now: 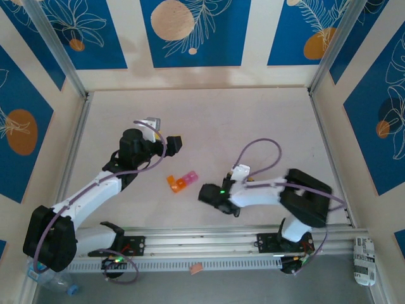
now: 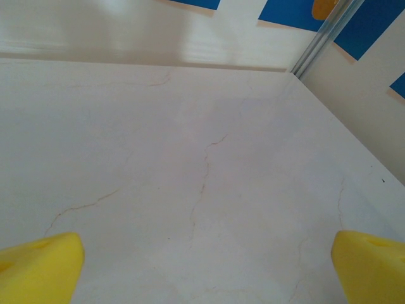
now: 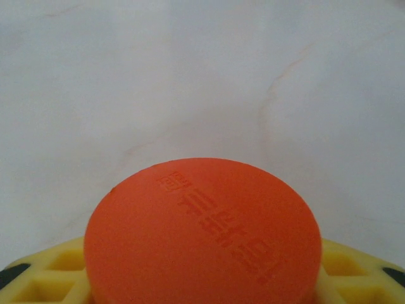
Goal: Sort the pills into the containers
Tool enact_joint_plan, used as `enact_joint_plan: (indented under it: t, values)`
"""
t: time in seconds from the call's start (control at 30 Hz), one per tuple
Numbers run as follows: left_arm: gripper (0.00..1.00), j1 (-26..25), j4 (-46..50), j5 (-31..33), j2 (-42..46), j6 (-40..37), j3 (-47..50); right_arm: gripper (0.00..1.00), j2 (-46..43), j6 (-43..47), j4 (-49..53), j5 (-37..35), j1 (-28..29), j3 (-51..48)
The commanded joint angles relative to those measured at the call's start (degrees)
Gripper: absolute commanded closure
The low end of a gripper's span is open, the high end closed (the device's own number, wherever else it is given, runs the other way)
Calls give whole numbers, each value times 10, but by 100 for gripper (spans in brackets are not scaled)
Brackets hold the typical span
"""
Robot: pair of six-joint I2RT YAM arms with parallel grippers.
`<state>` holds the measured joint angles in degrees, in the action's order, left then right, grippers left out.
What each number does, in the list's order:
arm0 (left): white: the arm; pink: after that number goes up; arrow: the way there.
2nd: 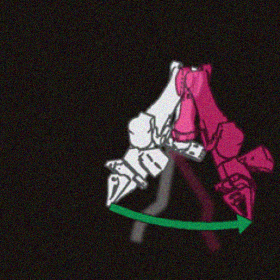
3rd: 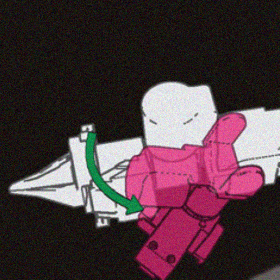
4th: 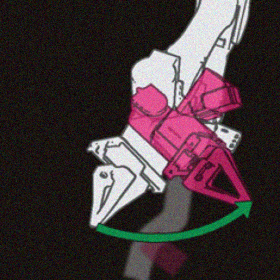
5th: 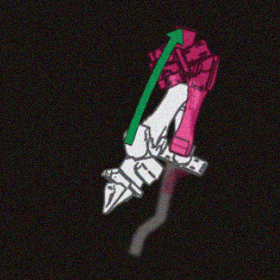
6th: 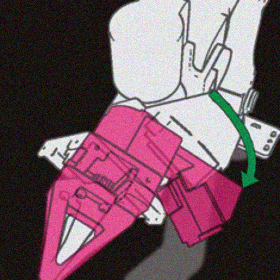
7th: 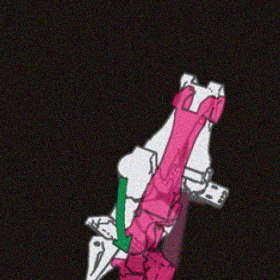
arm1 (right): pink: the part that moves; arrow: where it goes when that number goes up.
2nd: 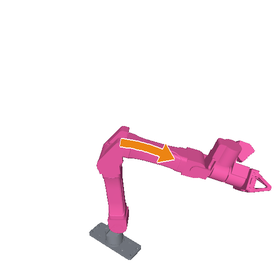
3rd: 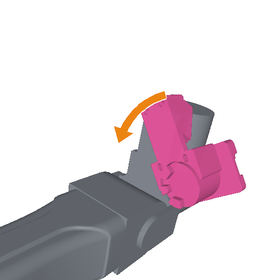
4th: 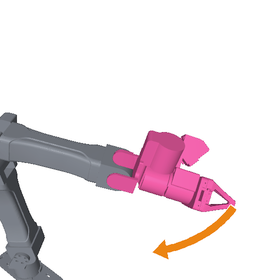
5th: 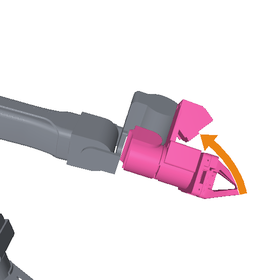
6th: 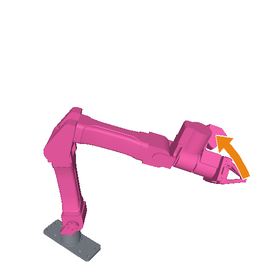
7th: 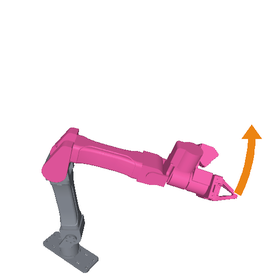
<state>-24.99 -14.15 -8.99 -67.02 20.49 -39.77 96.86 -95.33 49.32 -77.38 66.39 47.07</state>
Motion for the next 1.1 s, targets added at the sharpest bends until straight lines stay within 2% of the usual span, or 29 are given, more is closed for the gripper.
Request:
enact_joint_plan:
  t: [0.0, 0.07, 0.13, 0.2, 0.4, 0.73, 0.93, 1.07]
  values:
    - [0, -7, -8, -4, 8, -3, 4, 78, 150, -607, 497, -108, 37, 68]
    - [0, -12, -7, -1, 8, -2, 3, 72, 188, -609, 517, -116, 53, 97]
    - [0, -17, -1, 6, 10, -8, 3, 63, 171, -608, 480, -121, 70, 80]
    - [0, -19, 3, 10, 14, -14, 6, 61, 152, -608, 457, -120, 72, 63]
    - [0, -20, 4, 11, 9, -18, 3, 69, 118, -608, 430, -123, 63, 34]
    - [0, -23, 17, 16, 9, -26, -5, 71, 64, -608, 365, -152, 41, 5]
    - [0, -25, 12, 18, -12, -25, -12, 87, 71, -610, 420, -182, 16, 50]
    - [0, -30, 12, 19, -24, -26, -19, 90, 86, -612, 476, -207, -6, 95]
